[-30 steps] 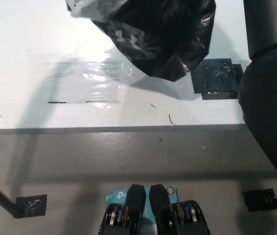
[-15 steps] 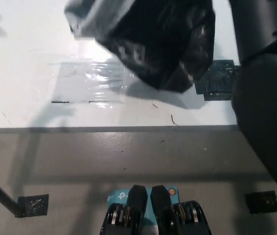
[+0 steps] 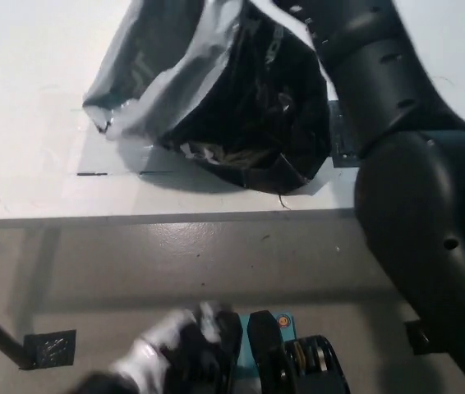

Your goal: The robot uses its right hand to pick up a bag of coffee beans and puts it in the black plastic bag, then the robot grabs the top of the bag and lifts it.

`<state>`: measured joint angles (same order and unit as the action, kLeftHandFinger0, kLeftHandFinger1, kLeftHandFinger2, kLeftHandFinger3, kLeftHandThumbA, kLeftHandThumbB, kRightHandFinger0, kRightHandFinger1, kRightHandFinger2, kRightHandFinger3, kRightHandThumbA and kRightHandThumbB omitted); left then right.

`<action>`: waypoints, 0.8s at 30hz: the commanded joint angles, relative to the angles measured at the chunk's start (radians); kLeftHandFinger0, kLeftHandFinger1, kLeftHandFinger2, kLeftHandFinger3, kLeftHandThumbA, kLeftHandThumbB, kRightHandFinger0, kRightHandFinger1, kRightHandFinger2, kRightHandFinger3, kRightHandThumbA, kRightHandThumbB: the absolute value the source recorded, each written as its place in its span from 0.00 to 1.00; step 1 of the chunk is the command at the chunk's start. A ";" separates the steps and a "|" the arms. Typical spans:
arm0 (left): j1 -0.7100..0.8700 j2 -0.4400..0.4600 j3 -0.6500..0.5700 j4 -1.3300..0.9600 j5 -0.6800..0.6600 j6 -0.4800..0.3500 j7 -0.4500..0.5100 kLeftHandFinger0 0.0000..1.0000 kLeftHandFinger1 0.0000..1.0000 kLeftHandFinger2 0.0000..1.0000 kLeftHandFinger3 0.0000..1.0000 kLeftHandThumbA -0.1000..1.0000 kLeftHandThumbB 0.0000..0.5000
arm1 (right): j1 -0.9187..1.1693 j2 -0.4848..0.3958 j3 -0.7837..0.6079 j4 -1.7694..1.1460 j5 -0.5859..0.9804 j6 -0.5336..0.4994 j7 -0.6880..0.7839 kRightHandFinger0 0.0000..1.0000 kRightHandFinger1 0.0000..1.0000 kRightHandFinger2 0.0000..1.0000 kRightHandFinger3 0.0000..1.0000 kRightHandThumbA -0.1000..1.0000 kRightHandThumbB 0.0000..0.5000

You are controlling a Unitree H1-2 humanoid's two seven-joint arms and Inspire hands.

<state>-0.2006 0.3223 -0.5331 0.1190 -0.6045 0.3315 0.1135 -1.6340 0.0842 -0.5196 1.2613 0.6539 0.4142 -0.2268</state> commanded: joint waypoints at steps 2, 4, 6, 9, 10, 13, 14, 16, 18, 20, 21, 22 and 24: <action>0.019 -0.038 -0.117 0.206 0.305 -0.292 -0.166 0.32 0.42 0.63 0.83 0.20 0.40 | -0.309 0.131 0.100 0.036 -0.090 -0.235 0.128 0.07 0.22 0.65 0.65 0.00 0.42; 0.020 -0.038 -0.076 0.241 0.270 -0.341 -0.195 0.30 0.38 0.60 0.80 0.13 0.34 | -0.277 0.069 0.276 0.022 -0.238 -0.165 0.274 1.00 1.00 1.00 1.00 0.69 0.79; 0.018 -0.038 -0.050 0.264 0.256 -0.375 -0.218 0.29 0.38 0.58 0.79 0.14 0.36 | -0.257 0.031 0.373 0.029 -0.305 -0.146 0.351 1.00 1.00 1.00 1.00 0.75 0.98; 0.027 -0.032 0.004 0.263 0.203 -0.363 -0.251 0.31 0.39 0.58 0.77 0.17 0.35 | -0.150 -0.048 0.721 0.018 -0.619 -0.223 0.332 1.00 1.00 1.00 1.00 0.73 0.98; 0.027 -0.029 0.009 0.262 0.202 -0.367 -0.254 0.31 0.39 0.58 0.77 0.18 0.33 | -0.133 -0.062 0.785 0.021 -0.673 -0.228 0.321 1.00 1.00 1.00 1.00 0.75 1.00; 0.039 -0.009 0.034 0.262 0.182 -0.401 -0.293 0.32 0.41 0.62 0.85 0.28 0.28 | -0.030 -0.134 1.003 0.000 -0.833 -0.247 0.301 1.00 1.00 1.00 1.00 0.82 0.99; 0.040 -0.008 0.039 0.263 0.177 -0.409 -0.301 0.32 0.41 0.62 0.85 0.28 0.28 | -0.016 -0.144 1.019 -0.007 -0.839 -0.248 0.301 1.00 1.00 1.00 1.00 0.82 0.99; 0.046 -0.003 0.072 0.255 0.130 -0.409 -0.331 0.41 0.56 0.79 1.00 0.54 0.30 | 0.050 -0.202 1.058 -0.088 -0.848 -0.222 0.301 1.00 1.00 1.00 1.00 0.94 0.95; 0.044 0.001 0.104 0.238 0.095 -0.386 -0.337 0.44 0.61 0.83 1.00 0.57 0.32 | 0.087 -0.245 1.060 -0.145 -0.823 -0.228 0.307 1.00 1.00 1.00 1.00 0.99 0.92; 0.037 0.012 0.146 0.198 0.083 -0.375 -0.310 0.67 0.82 0.98 1.00 0.68 0.42 | 0.124 -0.315 1.058 -0.252 -0.817 -0.233 0.290 1.00 1.00 1.00 1.00 1.00 0.86; 0.030 0.021 0.171 0.177 0.081 -0.386 -0.299 0.83 0.93 1.00 1.00 0.73 0.43 | 0.139 -0.357 1.050 -0.321 -0.815 -0.226 0.285 1.00 1.00 1.00 1.00 1.00 0.84; 0.025 0.027 0.189 0.165 0.081 -0.394 -0.293 0.90 0.96 1.00 1.00 0.75 0.44 | 0.146 -0.384 1.047 -0.363 -0.812 -0.222 0.282 1.00 1.00 1.00 1.00 1.00 0.84; 0.018 0.050 0.249 0.128 0.074 -0.437 -0.297 1.00 1.00 1.00 1.00 0.80 0.40 | 0.150 -0.471 1.043 -0.484 -0.826 -0.199 0.277 1.00 1.00 1.00 1.00 1.00 0.83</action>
<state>-0.1799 0.2978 -0.5017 0.3344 -0.4866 0.1114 -0.0461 -1.5072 0.0122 0.2724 1.2236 0.2517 0.3579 -0.0787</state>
